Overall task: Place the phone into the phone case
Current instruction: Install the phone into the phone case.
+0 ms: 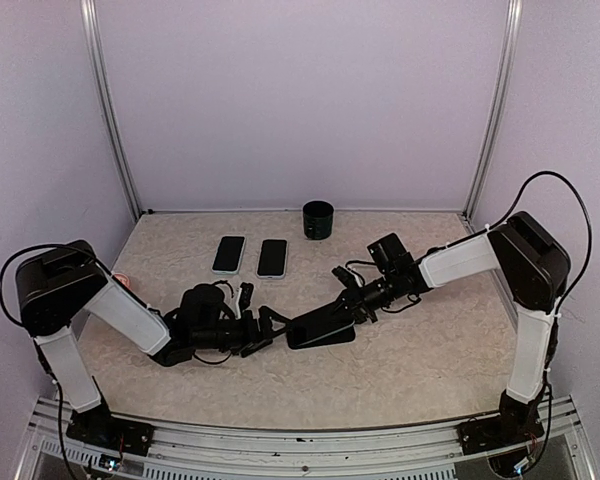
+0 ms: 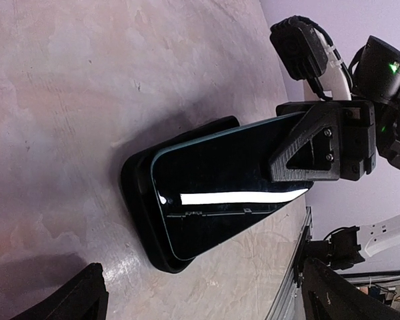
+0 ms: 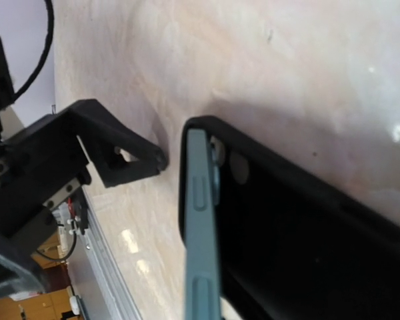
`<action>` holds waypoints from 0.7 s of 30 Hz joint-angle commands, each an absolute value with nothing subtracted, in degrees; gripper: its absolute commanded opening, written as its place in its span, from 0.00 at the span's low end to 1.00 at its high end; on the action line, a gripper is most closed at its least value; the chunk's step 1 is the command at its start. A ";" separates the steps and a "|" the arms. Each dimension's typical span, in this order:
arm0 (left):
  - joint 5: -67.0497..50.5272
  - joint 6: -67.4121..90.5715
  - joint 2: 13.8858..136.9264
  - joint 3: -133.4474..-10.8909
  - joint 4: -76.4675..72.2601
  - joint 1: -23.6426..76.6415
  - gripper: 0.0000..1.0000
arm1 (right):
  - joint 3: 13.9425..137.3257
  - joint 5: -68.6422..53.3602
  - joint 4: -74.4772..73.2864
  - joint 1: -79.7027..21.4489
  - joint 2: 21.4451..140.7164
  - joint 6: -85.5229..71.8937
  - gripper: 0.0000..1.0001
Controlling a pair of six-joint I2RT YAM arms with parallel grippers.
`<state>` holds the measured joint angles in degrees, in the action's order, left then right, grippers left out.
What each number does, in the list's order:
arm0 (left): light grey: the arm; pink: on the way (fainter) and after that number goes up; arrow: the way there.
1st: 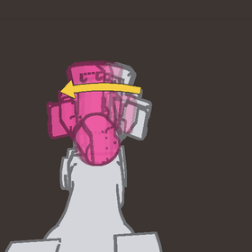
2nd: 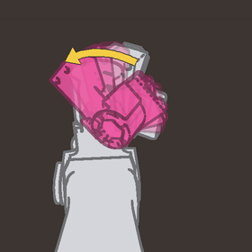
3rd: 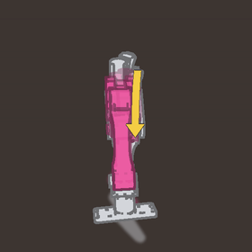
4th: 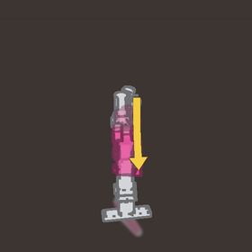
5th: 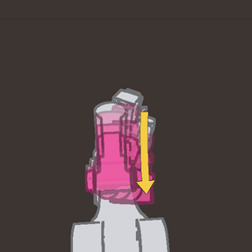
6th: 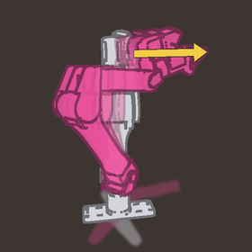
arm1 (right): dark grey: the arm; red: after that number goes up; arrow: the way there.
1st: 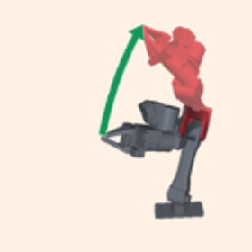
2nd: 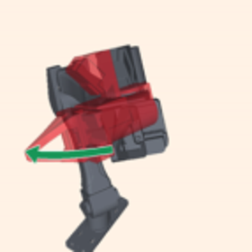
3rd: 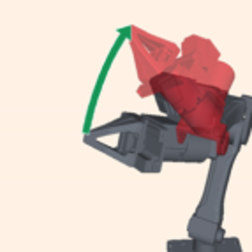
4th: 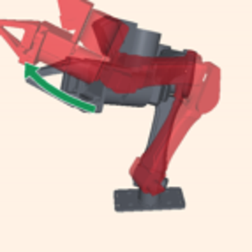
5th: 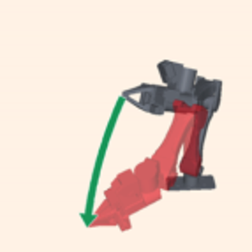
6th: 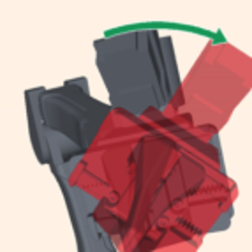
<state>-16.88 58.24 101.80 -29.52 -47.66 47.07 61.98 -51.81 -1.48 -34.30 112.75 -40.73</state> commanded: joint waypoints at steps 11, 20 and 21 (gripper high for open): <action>-16.59 59.50 107.72 -33.95 -49.14 49.12 0.99 | 58.81 -54.93 1.35 -34.01 117.67 -45.53 0.00; -18.15 60.56 109.86 -34.51 -51.82 49.65 0.99 | 59.24 -56.61 4.47 -34.30 118.99 -48.85 0.00; -18.31 60.74 110.21 -34.66 -52.05 49.73 0.99 | 59.42 -56.83 4.82 -34.38 119.24 -49.01 0.00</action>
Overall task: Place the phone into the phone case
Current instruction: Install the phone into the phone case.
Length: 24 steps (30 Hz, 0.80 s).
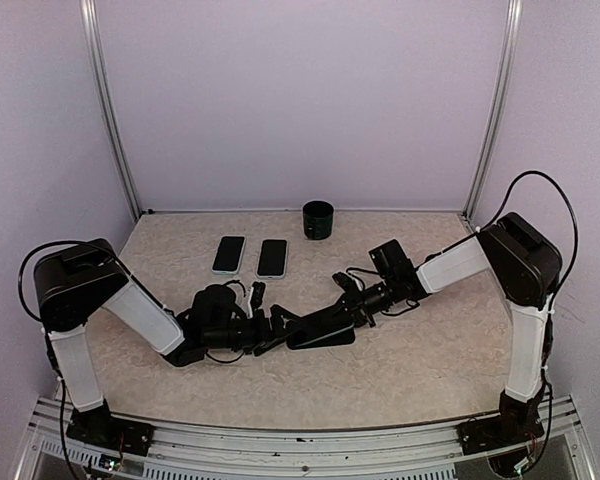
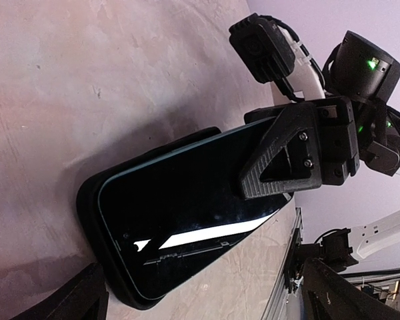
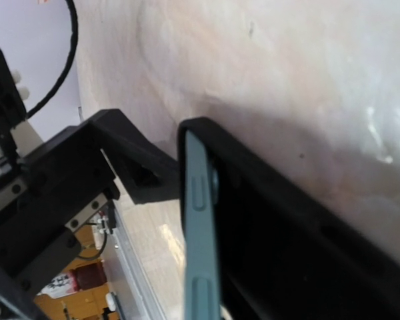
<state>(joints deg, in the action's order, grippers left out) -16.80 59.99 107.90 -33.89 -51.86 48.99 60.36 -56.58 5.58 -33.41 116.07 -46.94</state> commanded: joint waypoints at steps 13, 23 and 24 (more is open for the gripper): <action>-18.09 60.85 109.86 -34.39 -51.60 50.22 0.99 | 59.32 -60.52 11.85 -35.68 121.92 -53.06 0.00; -17.82 60.31 109.02 -34.71 -50.80 50.62 0.99 | 58.39 -62.43 19.26 -36.50 124.02 -57.39 0.00; -17.80 60.37 109.13 -34.72 -50.81 50.62 0.99 | 58.37 -62.61 19.73 -36.62 124.20 -57.55 0.00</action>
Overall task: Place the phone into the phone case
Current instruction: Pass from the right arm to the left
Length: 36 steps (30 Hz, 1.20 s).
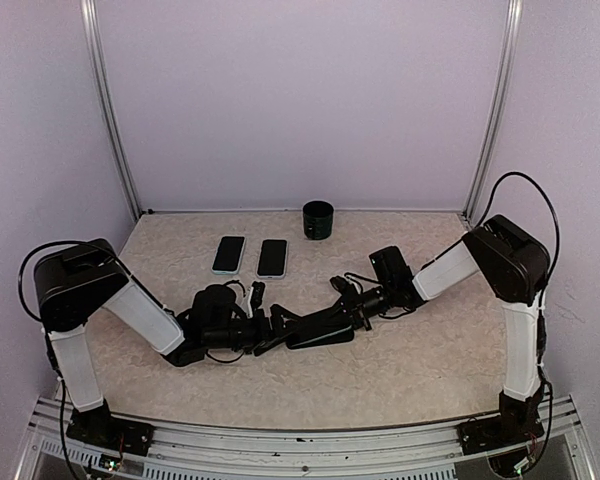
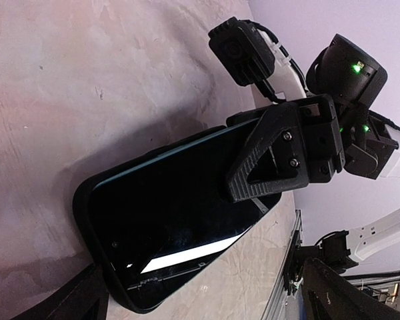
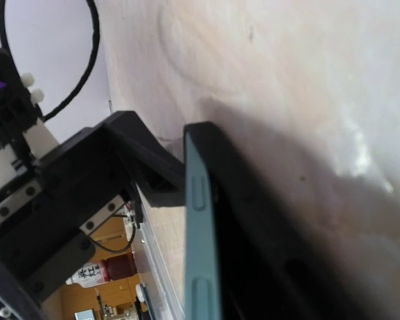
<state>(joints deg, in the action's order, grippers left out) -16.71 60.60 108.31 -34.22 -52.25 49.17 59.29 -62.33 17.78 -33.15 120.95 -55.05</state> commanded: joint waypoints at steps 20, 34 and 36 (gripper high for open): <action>-16.55 59.95 103.68 -31.92 -47.19 49.84 0.99 | 50.60 -67.23 46.19 -35.77 122.99 -70.83 0.00; -17.16 59.60 103.68 -32.52 -45.80 49.79 0.99 | 50.51 -67.24 52.52 -35.51 121.94 -74.43 0.00; -17.97 60.17 104.09 -32.32 -47.70 49.89 0.99 | 50.77 -66.75 52.41 -35.51 121.92 -74.04 0.00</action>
<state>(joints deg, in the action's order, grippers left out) -16.45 60.01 104.25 -32.73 -46.59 49.34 50.39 -65.41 48.45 -35.05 122.78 -73.65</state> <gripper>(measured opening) 0.989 0.058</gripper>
